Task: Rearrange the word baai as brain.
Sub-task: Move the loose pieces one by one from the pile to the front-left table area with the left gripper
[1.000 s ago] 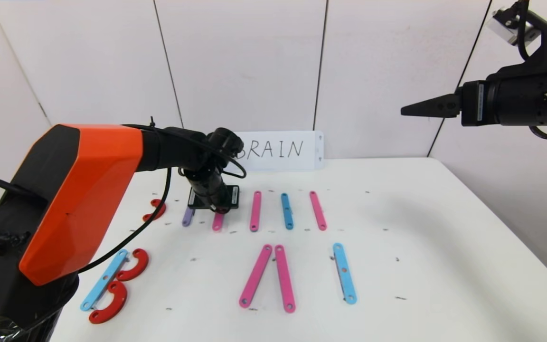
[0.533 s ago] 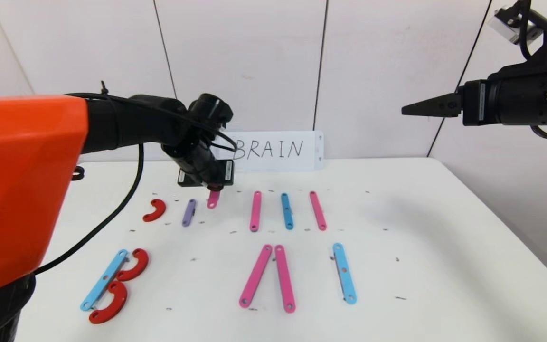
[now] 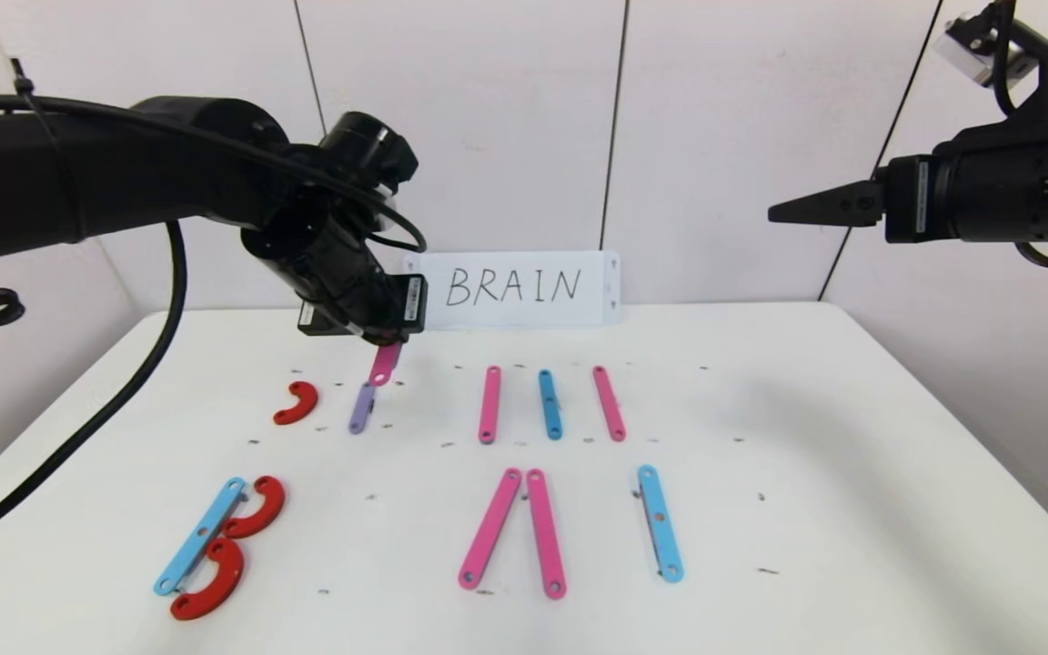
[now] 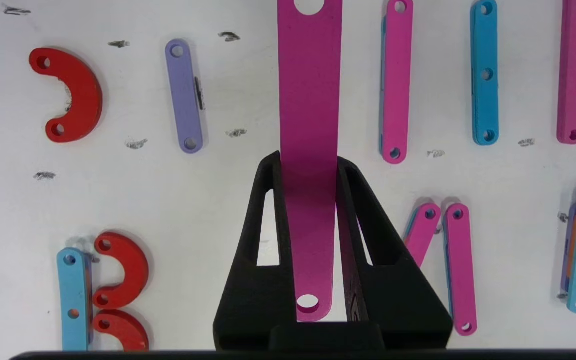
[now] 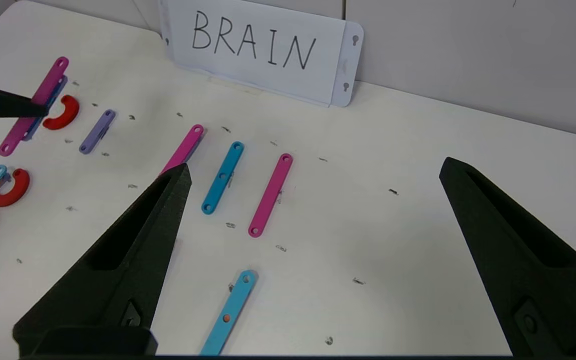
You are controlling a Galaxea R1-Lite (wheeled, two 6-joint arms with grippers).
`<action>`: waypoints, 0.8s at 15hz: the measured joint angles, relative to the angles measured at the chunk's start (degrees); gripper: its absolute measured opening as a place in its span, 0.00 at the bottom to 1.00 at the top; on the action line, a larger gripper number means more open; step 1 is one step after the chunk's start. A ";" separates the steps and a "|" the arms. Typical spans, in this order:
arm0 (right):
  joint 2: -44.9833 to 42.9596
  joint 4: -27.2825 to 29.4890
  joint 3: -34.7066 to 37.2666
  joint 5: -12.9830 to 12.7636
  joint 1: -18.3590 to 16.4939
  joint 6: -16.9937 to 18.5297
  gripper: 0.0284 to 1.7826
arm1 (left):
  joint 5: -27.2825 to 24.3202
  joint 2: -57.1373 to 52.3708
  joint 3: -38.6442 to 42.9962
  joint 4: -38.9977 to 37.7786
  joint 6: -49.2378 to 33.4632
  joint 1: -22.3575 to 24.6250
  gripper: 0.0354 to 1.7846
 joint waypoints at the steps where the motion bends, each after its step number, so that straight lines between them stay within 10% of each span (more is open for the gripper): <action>1: 0.00 0.05 0.00 0.00 0.07 0.02 0.98 | 0.11 -1.12 1.27 0.00 -0.09 -0.20 0.14; 12: 0.02 -0.09 0.34 0.02 0.49 0.02 0.98 | 0.06 -13.71 32.65 -12.01 -0.33 -1.27 0.14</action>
